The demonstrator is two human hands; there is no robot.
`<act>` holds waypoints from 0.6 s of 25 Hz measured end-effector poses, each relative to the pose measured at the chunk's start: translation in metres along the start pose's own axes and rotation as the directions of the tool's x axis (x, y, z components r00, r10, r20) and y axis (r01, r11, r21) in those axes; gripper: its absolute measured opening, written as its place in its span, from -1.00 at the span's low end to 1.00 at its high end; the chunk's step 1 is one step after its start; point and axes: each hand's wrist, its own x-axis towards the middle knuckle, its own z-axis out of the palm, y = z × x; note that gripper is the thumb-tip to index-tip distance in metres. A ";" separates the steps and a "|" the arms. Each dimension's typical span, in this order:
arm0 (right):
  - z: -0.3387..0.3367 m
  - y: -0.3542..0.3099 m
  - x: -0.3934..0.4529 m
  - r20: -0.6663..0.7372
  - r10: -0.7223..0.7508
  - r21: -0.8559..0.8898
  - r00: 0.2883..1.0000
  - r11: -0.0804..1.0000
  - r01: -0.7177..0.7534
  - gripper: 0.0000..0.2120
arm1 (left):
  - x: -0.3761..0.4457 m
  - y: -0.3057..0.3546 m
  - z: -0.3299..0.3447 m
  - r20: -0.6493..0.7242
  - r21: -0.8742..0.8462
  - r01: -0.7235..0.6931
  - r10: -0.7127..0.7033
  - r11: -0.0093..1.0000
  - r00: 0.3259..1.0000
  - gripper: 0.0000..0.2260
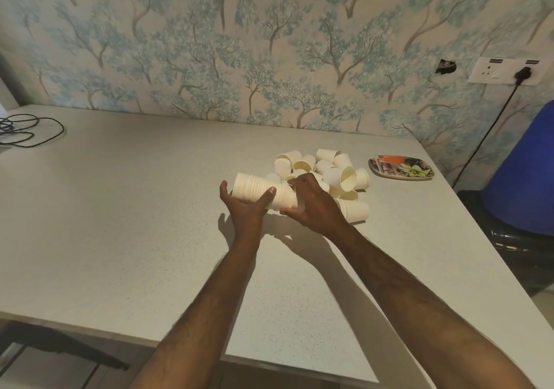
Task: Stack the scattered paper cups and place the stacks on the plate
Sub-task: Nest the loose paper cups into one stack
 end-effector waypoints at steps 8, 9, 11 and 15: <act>-0.009 -0.016 0.011 -0.092 -0.015 0.061 0.996 0.998 0.021 -0.28 | -0.007 -0.002 0.003 0.118 -0.126 0.067 -0.052 0.990 0.992 -0.14; -0.010 -0.015 0.010 -0.061 -0.004 0.091 0.998 0.996 0.009 -0.25 | -0.008 -0.002 0.003 0.120 -0.132 0.069 -0.053 0.989 0.991 -0.13; -0.012 -0.009 0.006 -0.013 0.040 0.160 0.999 0.986 -0.037 -0.22 | -0.008 -0.002 0.002 0.111 -0.166 0.066 -0.048 0.984 0.993 -0.13; -0.025 0.033 -0.025 -0.153 0.232 0.199 0.961 0.959 -0.200 -0.49 | -0.003 0.001 -0.007 0.066 -0.250 0.041 -0.026 0.967 0.998 -0.15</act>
